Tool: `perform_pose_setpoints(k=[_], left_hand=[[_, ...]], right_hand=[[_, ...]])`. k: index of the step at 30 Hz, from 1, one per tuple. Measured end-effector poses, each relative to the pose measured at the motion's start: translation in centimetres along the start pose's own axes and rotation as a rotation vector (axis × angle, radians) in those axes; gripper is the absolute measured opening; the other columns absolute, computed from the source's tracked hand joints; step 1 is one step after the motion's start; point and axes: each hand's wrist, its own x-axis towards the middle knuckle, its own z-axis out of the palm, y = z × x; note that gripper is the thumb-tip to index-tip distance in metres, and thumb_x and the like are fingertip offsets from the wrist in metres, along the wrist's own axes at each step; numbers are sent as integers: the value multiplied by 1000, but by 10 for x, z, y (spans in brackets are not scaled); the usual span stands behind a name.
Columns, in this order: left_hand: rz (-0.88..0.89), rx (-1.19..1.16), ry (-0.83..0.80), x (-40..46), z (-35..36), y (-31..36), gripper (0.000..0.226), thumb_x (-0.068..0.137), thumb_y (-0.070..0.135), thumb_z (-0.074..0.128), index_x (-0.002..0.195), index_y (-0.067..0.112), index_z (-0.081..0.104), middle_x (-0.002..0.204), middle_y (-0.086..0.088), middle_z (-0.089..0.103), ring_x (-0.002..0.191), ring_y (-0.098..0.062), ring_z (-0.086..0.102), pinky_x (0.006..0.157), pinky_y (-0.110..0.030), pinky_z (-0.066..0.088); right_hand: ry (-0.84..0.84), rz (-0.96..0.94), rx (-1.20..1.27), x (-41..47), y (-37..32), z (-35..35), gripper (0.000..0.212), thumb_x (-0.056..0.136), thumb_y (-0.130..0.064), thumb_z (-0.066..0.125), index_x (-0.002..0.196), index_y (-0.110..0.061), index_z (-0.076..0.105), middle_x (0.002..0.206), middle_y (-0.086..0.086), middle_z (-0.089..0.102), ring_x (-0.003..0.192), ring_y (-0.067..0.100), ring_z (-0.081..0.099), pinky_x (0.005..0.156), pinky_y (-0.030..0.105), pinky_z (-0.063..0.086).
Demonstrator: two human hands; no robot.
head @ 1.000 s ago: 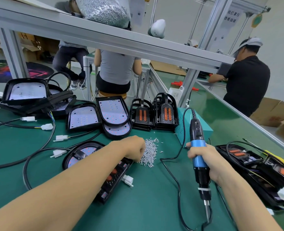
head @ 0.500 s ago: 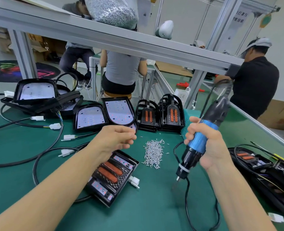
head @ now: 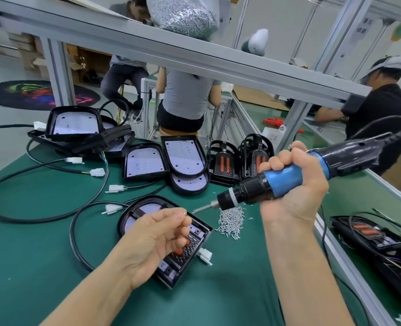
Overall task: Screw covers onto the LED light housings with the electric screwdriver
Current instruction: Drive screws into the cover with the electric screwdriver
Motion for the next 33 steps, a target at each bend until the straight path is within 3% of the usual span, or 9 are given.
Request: perform_pose_setpoints(k=[7, 15, 22, 30, 33], left_hand=[[0, -255, -3, -10, 6, -1, 12, 68, 10, 65, 78, 6, 70, 72, -7, 67, 54, -12, 61, 47, -21, 53], [6, -304, -7, -13, 6, 1, 17, 69, 10, 64, 84, 3, 66, 71, -7, 67, 54, -11, 61, 48, -20, 53], [23, -324, -16, -14, 6, 0, 10, 68, 10, 65, 71, 6, 74, 71, -7, 67, 55, -10, 60, 49, -19, 53], [347, -94, 106, -11, 8, -4, 10, 68, 14, 67, 70, 13, 76, 69, -6, 69, 55, -9, 58, 46, -21, 51], [382, -116, 123, -8, 10, -7, 10, 69, 14, 66, 71, 12, 75, 69, -6, 69, 54, -9, 59, 44, -19, 49]], right_hand=[[-34, -53, -31, -10, 10, 20, 17, 71, -7, 53, 86, -15, 53, 55, -5, 48, 47, 9, 45, 53, 20, 44], [-70, -67, -53, -16, 12, 28, 18, 70, -7, 51, 86, -15, 52, 54, -6, 47, 46, 8, 44, 52, 20, 44], [-83, -53, -42, -18, 14, 28, 16, 72, -7, 51, 86, -15, 52, 55, -6, 47, 47, 8, 45, 53, 20, 44], [24, -72, 11, -17, 18, 29, 17, 68, -9, 53, 83, -16, 52, 55, -6, 48, 46, 8, 46, 52, 20, 44], [56, -79, 29, -17, 21, 27, 17, 68, -9, 54, 83, -16, 52, 55, -6, 48, 46, 8, 46, 52, 20, 44]])
